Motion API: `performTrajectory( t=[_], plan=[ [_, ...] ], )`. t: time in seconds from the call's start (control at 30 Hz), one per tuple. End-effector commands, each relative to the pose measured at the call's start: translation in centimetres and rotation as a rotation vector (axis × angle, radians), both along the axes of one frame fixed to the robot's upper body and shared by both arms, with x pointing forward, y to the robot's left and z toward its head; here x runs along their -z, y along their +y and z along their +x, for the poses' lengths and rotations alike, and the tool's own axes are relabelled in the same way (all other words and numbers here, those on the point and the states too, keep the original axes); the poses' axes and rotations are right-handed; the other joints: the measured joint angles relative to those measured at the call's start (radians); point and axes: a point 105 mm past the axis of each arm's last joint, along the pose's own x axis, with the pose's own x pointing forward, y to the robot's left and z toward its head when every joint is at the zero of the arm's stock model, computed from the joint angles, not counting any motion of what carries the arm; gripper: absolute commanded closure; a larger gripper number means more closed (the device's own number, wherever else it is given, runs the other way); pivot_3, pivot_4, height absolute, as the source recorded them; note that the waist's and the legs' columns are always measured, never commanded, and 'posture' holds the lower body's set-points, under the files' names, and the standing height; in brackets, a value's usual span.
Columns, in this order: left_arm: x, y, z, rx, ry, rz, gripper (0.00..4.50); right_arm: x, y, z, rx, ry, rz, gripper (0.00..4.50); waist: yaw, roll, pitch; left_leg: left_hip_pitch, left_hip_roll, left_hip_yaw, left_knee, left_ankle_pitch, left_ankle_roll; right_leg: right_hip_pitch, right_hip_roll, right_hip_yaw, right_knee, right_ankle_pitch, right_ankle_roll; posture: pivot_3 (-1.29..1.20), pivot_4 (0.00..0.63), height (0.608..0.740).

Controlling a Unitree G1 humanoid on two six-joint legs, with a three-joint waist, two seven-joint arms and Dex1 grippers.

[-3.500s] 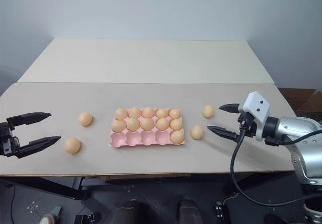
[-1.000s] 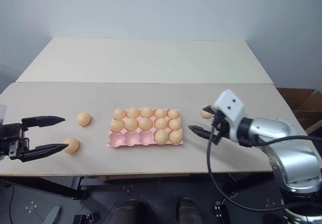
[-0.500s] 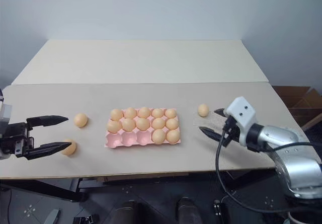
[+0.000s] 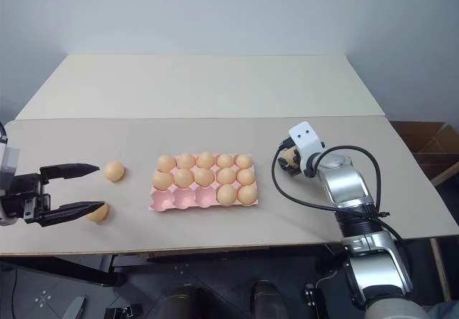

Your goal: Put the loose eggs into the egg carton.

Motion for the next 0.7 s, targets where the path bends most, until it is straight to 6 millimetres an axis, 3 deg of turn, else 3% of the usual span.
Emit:
performTrajectory(
  t=[0.03,0.17,0.23,0.3,0.37,0.5,0.7],
  plan=[
    [-1.2,0.0,-0.3,0.004,-0.049,0.018,0.0,-1.6,-0.1,0.7,0.008,-0.066,0.009,1.3,0.0,0.0,0.0,0.0,0.0,0.0,0.0,0.0,0.0,0.0,0.0,0.0,0.0,0.0,0.0,0.0,0.15,0.74],
    [-1.3,0.0,-0.5,0.004,-0.052,0.018,0.0,-3.2,1.0,0.0,-0.032,-0.112,0.034,2.56,-0.002,0.0,0.0,0.0,0.0,0.0,0.0,0.0,0.0,0.0,0.0,0.0,0.001,0.0,0.0,0.0,0.15,0.74],
    [-1.4,0.0,-0.5,0.002,-0.052,0.017,0.0,-5.2,2.3,-1.0,-0.091,-0.161,0.058,2.6,-0.001,0.0,0.0,0.0,0.0,0.0,0.0,0.0,0.0,0.0,0.0,0.001,0.001,0.0,0.0,0.0,0.15,0.74],
    [-1.4,0.1,-0.6,-0.004,-0.048,0.01,0.0,-7.9,5.1,-3.4,-0.233,-0.205,0.113,2.6,0.0,0.001,0.0,0.0,0.001,0.0,0.0,0.0,0.0,-0.001,0.0,0.0,0.001,0.0,0.0,0.0,0.15,0.74],
    [-1.4,0.3,-0.6,-0.01,-0.035,0.011,0.0,-8.9,7.5,-5.6,-0.355,-0.211,0.14,2.6,-0.003,0.001,0.0,0.0,0.001,0.0,0.0,0.0,0.0,-0.001,0.001,0.0,0.002,0.0,0.0,0.0,0.15,0.74],
    [-1.0,0.8,-0.6,-0.025,-0.013,0.021,0.0,-8.2,12.1,-9.2,-0.559,-0.161,0.167,2.6,-0.001,0.001,0.0,0.002,0.002,0.0,0.0,0.0,0.0,0.001,0.001,0.0,0.002,0.0,0.0,0.0,0.15,0.74],
    [-0.9,0.6,-0.7,-0.025,-0.006,0.014,0.0,-4.7,16.7,-11.3,-0.689,-0.094,0.112,2.6,-0.001,0.001,0.0,0.003,0.001,0.0,0.0,0.0,0.0,0.001,0.0,0.0,0.002,-0.001,-0.001,0.0,0.15,0.74]
  ],
)
